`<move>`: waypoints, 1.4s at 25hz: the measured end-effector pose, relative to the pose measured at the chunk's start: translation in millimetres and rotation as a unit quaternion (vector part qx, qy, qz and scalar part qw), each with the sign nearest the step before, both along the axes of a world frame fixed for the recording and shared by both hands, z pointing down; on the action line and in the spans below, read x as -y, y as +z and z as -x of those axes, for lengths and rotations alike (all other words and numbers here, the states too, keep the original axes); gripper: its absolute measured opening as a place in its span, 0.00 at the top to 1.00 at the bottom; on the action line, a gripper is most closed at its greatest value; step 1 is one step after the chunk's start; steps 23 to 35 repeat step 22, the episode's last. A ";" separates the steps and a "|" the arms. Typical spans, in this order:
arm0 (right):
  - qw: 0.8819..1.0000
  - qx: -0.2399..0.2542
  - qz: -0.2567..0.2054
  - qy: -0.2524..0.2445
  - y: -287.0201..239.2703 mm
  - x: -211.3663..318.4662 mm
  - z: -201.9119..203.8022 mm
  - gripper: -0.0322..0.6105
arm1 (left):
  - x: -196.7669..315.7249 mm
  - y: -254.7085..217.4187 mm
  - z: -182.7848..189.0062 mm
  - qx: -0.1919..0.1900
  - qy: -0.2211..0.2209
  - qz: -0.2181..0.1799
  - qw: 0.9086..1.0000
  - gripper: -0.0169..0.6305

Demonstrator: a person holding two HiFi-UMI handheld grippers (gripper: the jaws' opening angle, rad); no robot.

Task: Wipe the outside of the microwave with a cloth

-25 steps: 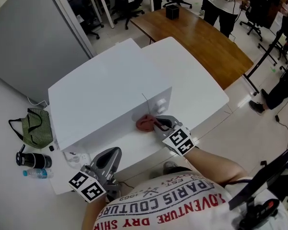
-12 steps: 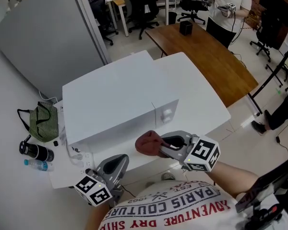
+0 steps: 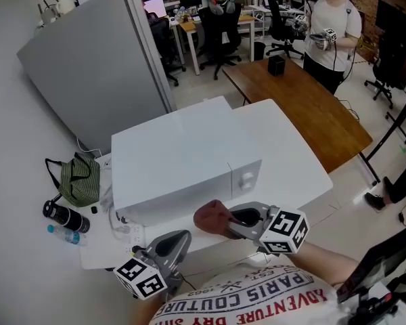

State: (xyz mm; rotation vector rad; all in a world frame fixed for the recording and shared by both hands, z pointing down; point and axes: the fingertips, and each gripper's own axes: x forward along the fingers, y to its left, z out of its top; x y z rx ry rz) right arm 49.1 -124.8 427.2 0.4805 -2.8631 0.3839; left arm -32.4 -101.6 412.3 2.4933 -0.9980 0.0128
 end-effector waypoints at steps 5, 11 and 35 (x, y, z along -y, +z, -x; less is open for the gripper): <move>1.000 0.003 0.008 -0.002 2.6 -2.4 -0.2 0.89 | -1.8 -8.0 -1.5 0.001 0.001 -0.012 1.000 0.96; 1.000 0.006 0.014 -0.006 1.9 -4.8 0.6 0.89 | -1.3 -10.1 0.1 0.000 0.000 -0.014 1.000 0.97; 1.000 0.008 0.015 -0.009 3.0 0.8 1.0 0.89 | 6.5 -6.8 -1.0 0.002 -0.003 -0.010 1.000 0.96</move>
